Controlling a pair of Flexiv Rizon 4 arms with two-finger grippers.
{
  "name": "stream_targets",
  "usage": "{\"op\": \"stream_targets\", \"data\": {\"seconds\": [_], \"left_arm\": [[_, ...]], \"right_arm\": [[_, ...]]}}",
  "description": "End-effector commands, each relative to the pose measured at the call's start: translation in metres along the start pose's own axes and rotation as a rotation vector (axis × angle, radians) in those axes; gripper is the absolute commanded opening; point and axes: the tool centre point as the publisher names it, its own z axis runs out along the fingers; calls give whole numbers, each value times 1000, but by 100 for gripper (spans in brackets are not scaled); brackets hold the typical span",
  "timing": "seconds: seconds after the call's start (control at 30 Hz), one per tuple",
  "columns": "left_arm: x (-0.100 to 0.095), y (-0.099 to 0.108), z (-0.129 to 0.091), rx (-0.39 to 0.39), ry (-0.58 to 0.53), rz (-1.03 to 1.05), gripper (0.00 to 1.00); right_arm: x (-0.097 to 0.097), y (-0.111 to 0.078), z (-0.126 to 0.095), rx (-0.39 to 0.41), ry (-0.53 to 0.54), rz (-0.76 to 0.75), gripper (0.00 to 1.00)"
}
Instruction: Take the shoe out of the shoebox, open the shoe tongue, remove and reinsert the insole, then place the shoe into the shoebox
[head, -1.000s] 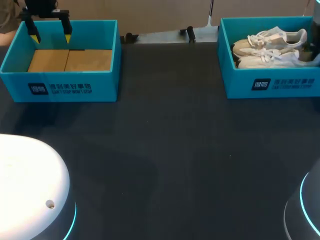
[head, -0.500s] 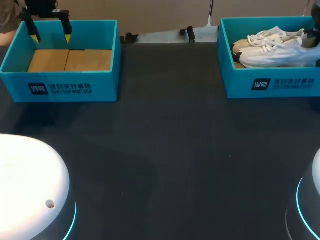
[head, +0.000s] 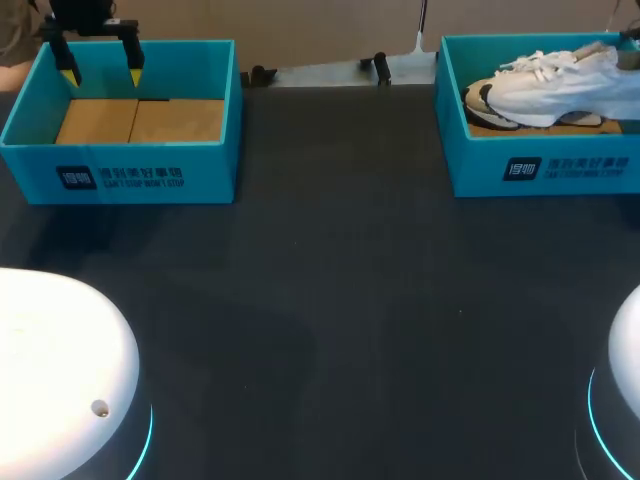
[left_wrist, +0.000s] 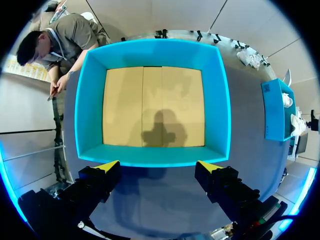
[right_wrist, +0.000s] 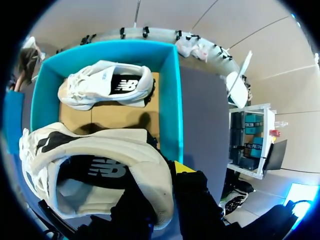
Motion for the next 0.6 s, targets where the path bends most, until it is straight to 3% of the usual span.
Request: {"op": "stream_targets", "data": {"seconds": [0.03,0.6], "left_arm": [[0,0,0,0,-1,0,100],[0,0,0,0,-1,0,100]], "right_arm": [[-1,-11,-20,-10,-5,-1,0],[-3,-26,-57,0,-25,-21,0]]}}
